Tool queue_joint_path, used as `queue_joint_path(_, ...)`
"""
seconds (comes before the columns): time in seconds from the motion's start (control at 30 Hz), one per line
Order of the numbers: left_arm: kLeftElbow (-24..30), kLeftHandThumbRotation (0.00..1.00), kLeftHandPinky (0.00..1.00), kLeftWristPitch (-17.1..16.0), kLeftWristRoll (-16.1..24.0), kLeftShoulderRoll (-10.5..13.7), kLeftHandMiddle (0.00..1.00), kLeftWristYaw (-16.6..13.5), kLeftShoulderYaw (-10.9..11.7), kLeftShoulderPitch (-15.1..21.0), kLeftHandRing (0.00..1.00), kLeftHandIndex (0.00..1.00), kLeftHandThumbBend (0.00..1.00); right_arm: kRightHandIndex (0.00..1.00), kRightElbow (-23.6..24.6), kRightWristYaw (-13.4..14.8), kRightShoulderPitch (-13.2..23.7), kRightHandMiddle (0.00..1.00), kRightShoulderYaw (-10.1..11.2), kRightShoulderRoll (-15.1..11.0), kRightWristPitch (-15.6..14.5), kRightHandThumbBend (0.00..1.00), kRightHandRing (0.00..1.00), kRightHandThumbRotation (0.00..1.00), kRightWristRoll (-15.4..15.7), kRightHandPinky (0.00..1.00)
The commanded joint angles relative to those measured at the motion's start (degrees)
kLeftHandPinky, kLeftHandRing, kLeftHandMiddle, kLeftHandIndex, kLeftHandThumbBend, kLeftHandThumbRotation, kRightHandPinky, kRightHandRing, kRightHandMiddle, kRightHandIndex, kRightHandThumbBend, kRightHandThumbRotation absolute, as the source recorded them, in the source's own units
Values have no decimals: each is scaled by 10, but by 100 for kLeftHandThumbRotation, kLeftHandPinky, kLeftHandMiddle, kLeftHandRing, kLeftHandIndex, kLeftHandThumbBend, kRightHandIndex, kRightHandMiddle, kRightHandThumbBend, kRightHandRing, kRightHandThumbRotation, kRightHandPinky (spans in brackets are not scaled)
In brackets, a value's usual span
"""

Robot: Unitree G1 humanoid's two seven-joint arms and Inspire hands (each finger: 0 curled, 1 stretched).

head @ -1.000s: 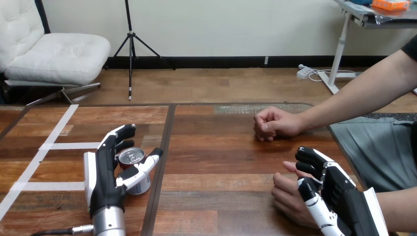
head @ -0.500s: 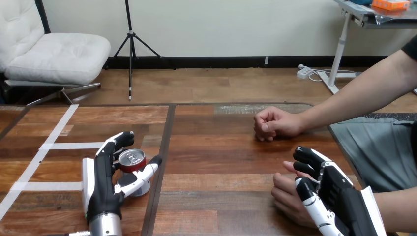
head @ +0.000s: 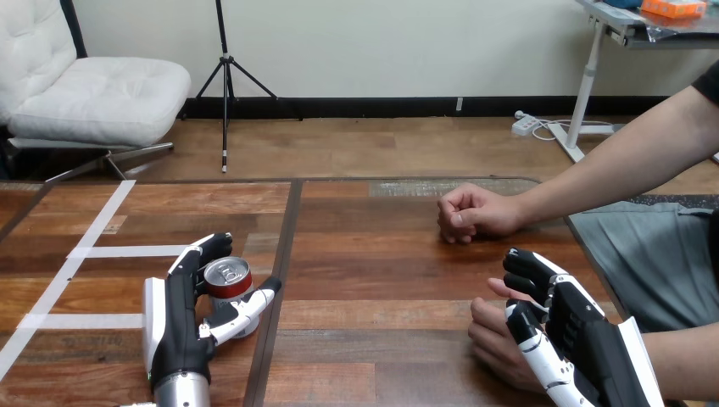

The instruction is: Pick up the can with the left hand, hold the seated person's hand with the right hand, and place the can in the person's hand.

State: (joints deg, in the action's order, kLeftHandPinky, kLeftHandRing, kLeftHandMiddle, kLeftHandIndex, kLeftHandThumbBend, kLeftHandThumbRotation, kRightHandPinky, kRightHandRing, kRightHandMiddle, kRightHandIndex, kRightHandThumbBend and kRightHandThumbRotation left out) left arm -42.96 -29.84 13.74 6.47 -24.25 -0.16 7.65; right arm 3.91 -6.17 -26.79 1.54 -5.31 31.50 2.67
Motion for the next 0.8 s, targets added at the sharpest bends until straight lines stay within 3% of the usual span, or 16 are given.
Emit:
queue_joint_path(0.0,25,0,68,-2,5,2,74,-3,1,19,72,72,77,83,11,3,29,86,0,-3,-1,58,85,66,0,79)
queue_joint_path(0.4,27,0,61,7,14,3,70,-12,1,19,67,69,77,83,9,1,28,86,-2,-2,3,57,85,67,-2,80)
queue_joint_path(0.77,26,0,61,15,23,8,70,-16,-2,17,68,68,78,83,11,3,24,85,-3,-1,4,56,85,67,2,79)
